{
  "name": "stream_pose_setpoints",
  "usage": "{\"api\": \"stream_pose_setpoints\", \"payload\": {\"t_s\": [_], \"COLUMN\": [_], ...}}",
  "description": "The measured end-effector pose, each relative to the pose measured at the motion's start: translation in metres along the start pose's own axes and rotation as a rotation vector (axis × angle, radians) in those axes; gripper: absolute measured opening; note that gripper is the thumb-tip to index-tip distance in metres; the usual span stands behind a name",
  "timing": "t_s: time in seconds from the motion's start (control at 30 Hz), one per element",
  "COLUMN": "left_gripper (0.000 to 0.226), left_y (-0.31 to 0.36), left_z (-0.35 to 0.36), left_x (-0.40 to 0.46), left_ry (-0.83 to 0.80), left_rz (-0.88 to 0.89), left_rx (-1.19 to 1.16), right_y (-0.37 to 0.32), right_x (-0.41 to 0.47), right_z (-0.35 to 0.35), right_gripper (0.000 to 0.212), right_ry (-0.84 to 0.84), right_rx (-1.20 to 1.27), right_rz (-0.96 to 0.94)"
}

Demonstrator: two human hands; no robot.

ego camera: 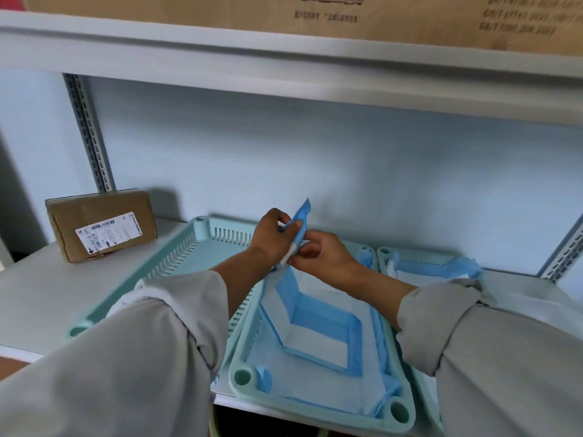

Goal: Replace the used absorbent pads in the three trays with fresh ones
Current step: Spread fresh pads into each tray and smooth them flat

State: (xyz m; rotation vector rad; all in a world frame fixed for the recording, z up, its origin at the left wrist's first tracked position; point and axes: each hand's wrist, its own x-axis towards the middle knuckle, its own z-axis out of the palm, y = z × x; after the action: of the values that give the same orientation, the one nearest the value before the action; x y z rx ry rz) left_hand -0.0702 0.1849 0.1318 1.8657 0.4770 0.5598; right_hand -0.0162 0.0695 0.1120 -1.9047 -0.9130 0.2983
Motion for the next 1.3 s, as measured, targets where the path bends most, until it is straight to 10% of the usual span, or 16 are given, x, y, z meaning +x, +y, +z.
{"api": "stream_pose_setpoints", "payload": {"t_s": [0.4,0.67,0.93,1.3], "left_gripper": [0.056,0.031,0.011,0.040], "left_y": [0.010,0.001,-0.021,-0.065], "left_z": [-0.022,-0.022,-0.037,-0.052], "left_x": [0.000,0.003,0.008,0.003], "left_ry": [-0.141,-0.100,-0.023,-0.244], "left_rz": [-0.071,-0.078,-0.150,-0.291], "left_rx": [-0.041,-0.116,-0.138,-0.194], "right_y": [-0.018,-0.019,-0.019,-0.001], "right_x": [0.014,0.007,0.017,0.034], "right_z": [-0.045,-0.007,0.017,0.035], "right_gripper": [0.020,0.049,0.019,0.021], "right_ry": [0.227,-0.186,-0.128,0.076], "right_rx": [0.001,0.172,0.057,0.064], "right_rz": [0.141,0.281,0.330,0.347]}}
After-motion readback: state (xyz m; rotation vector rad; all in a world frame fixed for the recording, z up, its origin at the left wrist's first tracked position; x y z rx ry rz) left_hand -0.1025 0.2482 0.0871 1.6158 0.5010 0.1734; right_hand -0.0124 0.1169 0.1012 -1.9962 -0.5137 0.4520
